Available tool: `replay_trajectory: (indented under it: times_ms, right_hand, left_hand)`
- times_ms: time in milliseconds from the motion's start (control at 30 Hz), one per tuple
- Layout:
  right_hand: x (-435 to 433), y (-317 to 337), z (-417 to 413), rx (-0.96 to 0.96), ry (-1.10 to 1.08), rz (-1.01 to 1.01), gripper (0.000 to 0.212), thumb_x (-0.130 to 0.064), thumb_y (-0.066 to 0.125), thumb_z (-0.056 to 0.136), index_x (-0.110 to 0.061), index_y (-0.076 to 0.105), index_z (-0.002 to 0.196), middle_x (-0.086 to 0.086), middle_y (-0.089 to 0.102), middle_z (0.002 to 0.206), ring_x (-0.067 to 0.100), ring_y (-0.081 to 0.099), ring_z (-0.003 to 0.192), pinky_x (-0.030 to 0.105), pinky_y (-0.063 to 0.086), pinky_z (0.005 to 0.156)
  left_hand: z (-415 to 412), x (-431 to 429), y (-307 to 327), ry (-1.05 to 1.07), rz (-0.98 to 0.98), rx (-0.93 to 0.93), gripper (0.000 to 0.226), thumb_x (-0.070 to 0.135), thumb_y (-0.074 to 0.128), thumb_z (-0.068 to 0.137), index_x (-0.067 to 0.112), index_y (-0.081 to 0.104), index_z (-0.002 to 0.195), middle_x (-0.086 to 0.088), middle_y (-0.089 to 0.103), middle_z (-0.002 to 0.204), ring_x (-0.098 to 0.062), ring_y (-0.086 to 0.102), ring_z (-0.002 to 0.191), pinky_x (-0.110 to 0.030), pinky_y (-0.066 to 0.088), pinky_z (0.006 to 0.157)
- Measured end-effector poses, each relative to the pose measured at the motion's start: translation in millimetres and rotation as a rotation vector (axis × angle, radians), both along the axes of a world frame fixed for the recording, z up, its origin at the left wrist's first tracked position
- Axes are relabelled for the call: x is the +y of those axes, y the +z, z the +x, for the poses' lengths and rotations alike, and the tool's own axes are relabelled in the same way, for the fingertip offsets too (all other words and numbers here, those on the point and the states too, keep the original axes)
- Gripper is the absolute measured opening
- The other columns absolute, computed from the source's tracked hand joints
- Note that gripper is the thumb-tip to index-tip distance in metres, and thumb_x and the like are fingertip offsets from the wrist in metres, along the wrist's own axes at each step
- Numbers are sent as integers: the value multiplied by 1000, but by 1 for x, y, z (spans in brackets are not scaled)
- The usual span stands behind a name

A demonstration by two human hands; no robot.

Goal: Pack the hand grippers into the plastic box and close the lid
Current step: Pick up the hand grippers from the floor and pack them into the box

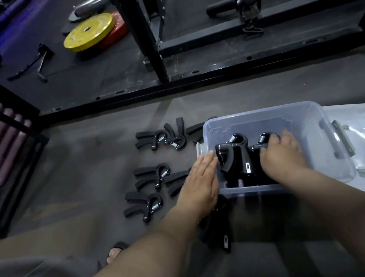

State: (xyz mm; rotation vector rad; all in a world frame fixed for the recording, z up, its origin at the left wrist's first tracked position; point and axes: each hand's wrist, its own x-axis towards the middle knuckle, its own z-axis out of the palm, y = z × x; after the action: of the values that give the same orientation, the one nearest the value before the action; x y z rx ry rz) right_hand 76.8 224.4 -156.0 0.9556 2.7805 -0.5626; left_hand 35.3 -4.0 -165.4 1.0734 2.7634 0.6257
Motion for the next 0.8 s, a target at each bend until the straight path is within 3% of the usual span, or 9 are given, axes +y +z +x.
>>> replay_trajectory:
  times_ms: [133, 267, 400, 533, 600, 667, 733, 800]
  right_hand:
    - [-39, 7, -14, 211, 294, 0, 49, -23, 50, 94, -2, 46, 138, 19, 30, 154, 33, 26, 143, 40, 18, 119]
    - [-82, 7, -21, 203, 492, -103, 55, -29, 43, 99, -8, 34, 149, 9, 21, 160, 23, 17, 148, 36, 13, 120]
    - [-93, -4, -17, 150, 545, -99, 58, -29, 34, 99, -10, 24, 153, 7, 17, 161, 20, 12, 149, 35, 12, 121]
    - [-92, -7, -19, 144, 521, -141, 58, -28, 33, 99, -10, 24, 153, 5, 19, 161, 17, 14, 149, 34, 12, 122]
    - [-94, -8, -20, 153, 517, -149, 58, -27, 34, 98, -10, 24, 153, 5, 20, 161, 17, 15, 149, 34, 13, 122]
    - [-94, -9, -19, 150, 515, -156, 58, -26, 34, 99, -10, 23, 153, 4, 19, 161, 17, 14, 149, 34, 12, 122]
    - [-94, -8, -17, 142, 516, -164, 58, -26, 33, 99, -11, 20, 154, 3, 17, 161, 16, 12, 149, 33, 10, 122]
    - [-94, -8, -17, 135, 518, -175, 58, -27, 31, 100, -13, 18, 155, 1, 15, 162, 15, 10, 149, 32, 9, 122]
  left_hand:
    - [1, -12, -2, 76, 48, -37, 59, 38, 24, 98, 13, 27, 152, -1, 21, 161, -9, 16, 148, -30, 15, 121]
    - [2, -25, -9, 345, 95, -118, 51, 30, 34, 100, 12, 37, 147, -3, 31, 156, -13, 24, 145, -27, 17, 119]
    - [-2, -50, -24, 613, -141, -317, 38, 18, 45, 91, 12, 55, 128, -11, 51, 133, -30, 48, 125, -39, 39, 105]
    - [16, -56, -36, 580, -343, -460, 29, 33, 50, 92, 18, 58, 115, -9, 55, 121, -32, 55, 114, -41, 44, 97]
    - [30, -47, -42, 574, -362, -527, 36, 45, 55, 88, 21, 53, 115, -7, 54, 121, -31, 56, 114, -42, 44, 97]
    - [44, -35, -50, 615, -384, -636, 57, 55, 62, 80, 22, 43, 123, -6, 49, 125, -31, 54, 117, -44, 43, 98]
    - [56, -25, -59, 655, -427, -687, 71, 56, 69, 75, 19, 35, 125, -5, 39, 128, -32, 52, 120, -45, 41, 98]
    - [63, -19, -66, 689, -439, -681, 71, 49, 74, 76, 17, 31, 123, -6, 32, 129, -34, 50, 119, -45, 43, 95]
